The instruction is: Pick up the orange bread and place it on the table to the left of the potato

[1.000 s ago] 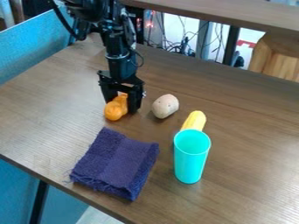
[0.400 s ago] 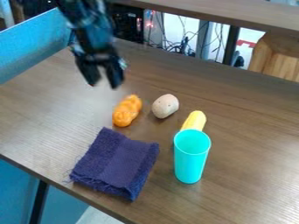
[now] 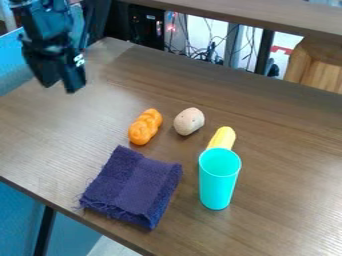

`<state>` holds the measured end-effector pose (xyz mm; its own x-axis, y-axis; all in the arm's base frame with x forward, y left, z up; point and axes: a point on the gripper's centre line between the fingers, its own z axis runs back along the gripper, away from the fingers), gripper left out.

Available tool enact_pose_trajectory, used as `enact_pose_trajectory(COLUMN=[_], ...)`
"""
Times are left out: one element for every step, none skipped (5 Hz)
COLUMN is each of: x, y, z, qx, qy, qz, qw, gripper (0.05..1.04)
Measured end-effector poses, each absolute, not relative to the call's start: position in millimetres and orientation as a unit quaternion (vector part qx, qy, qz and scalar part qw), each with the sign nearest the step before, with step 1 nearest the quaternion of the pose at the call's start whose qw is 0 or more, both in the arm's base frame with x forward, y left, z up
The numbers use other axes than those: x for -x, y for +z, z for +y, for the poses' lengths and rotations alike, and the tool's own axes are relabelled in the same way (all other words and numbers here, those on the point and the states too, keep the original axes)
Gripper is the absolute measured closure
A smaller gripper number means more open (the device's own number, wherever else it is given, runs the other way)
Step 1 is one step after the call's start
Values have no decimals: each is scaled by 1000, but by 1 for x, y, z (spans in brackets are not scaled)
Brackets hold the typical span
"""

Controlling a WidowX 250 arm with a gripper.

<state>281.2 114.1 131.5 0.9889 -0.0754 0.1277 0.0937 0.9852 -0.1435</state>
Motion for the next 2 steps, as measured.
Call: enact_pose_trajectory(x=[-255, -255], y=[120, 111], z=[108, 79], qx=[51, 42], qy=[-60, -94], qz=[-33, -14], qw=[996, 995], gripper=[87, 87])
